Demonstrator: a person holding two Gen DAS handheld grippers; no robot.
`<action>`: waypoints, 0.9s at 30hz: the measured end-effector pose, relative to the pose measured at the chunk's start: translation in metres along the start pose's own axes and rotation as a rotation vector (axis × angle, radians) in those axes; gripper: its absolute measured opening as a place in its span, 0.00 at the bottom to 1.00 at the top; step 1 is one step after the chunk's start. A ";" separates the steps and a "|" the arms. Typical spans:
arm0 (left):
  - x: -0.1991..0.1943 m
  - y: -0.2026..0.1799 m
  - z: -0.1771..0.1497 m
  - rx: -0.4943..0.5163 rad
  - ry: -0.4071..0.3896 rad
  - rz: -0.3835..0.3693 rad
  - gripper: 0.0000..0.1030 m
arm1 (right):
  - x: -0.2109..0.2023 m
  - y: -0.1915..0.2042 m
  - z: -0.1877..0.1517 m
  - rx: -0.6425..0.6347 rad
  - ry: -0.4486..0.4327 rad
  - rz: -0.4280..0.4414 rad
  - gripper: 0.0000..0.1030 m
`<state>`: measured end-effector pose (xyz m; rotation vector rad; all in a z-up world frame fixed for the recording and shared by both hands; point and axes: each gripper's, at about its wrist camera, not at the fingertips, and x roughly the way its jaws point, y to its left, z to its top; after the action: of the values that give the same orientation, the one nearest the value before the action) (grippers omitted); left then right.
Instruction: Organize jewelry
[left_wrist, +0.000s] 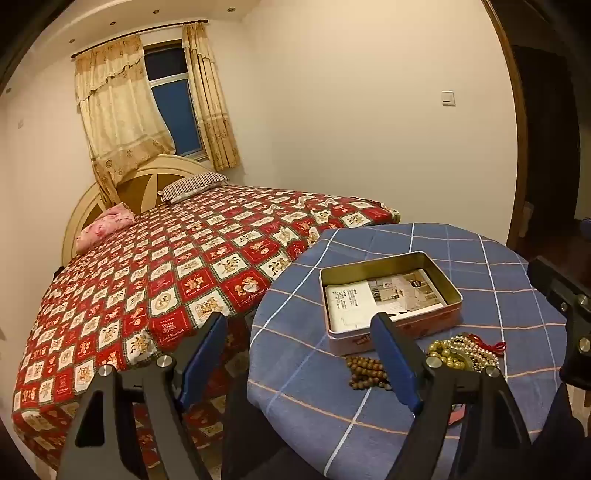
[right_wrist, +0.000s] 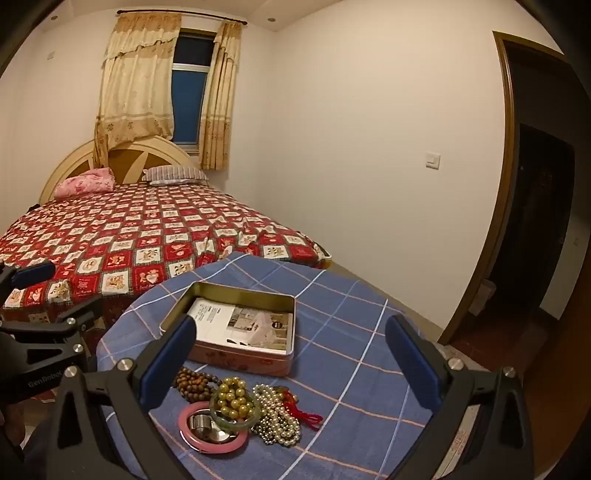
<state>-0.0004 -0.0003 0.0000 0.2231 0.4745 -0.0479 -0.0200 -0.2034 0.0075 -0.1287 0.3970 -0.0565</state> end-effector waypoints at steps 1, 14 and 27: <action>0.000 0.001 0.000 -0.023 0.008 -0.021 0.78 | 0.000 0.000 0.000 0.001 0.000 0.000 1.00; 0.002 -0.005 0.005 -0.012 0.015 -0.023 0.78 | 0.002 0.000 0.000 0.008 0.002 0.006 1.00; -0.001 -0.003 0.000 -0.007 0.002 -0.016 0.78 | 0.002 0.002 -0.005 0.006 0.009 0.006 1.00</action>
<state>-0.0019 -0.0037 0.0002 0.2123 0.4782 -0.0622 -0.0204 -0.2018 0.0020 -0.1209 0.4062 -0.0520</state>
